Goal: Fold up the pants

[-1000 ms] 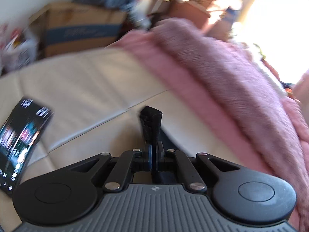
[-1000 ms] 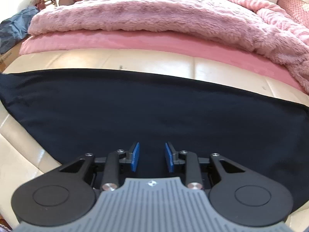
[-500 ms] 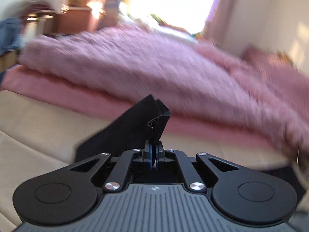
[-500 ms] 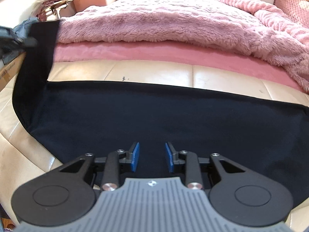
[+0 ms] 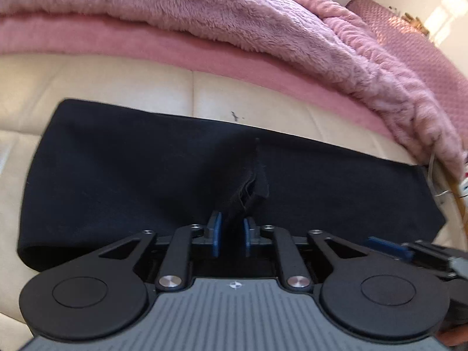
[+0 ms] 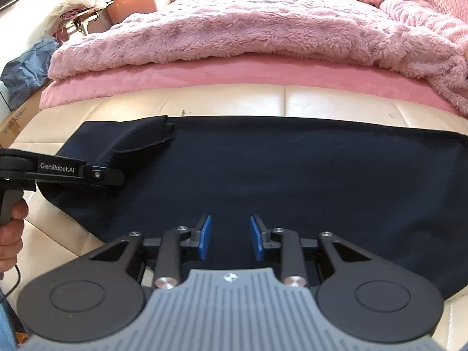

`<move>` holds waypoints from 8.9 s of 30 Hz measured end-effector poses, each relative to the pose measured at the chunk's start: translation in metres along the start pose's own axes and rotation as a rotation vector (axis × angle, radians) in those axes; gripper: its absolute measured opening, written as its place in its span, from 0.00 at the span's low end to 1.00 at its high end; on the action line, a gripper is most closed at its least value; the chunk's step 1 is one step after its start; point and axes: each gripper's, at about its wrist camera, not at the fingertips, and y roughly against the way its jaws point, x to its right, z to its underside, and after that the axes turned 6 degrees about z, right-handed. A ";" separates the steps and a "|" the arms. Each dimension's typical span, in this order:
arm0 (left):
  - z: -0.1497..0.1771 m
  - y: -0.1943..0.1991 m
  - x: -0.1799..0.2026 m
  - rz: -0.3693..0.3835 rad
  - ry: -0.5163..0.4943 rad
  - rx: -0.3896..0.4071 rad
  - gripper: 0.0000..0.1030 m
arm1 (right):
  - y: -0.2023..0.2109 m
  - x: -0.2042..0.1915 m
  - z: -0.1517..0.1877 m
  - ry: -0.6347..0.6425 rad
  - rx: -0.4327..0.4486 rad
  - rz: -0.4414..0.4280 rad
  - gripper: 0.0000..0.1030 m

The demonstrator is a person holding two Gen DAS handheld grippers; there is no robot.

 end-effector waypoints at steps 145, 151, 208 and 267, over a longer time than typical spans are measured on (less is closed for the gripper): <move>-0.021 0.001 0.010 0.155 -0.182 -0.163 0.15 | -0.069 -0.021 -0.056 -0.164 -0.103 -0.327 0.22; -0.027 0.024 -0.015 -0.036 -0.193 -0.073 0.15 | -0.092 -0.020 -0.060 -0.294 -0.142 -0.368 0.22; -0.030 -0.044 0.087 -0.062 -0.256 -0.097 0.16 | 0.060 0.383 -0.046 -0.461 -0.051 0.131 0.00; -0.057 -0.057 0.053 -0.041 0.005 -0.027 0.31 | 0.029 0.308 -0.040 -0.099 0.065 0.415 0.12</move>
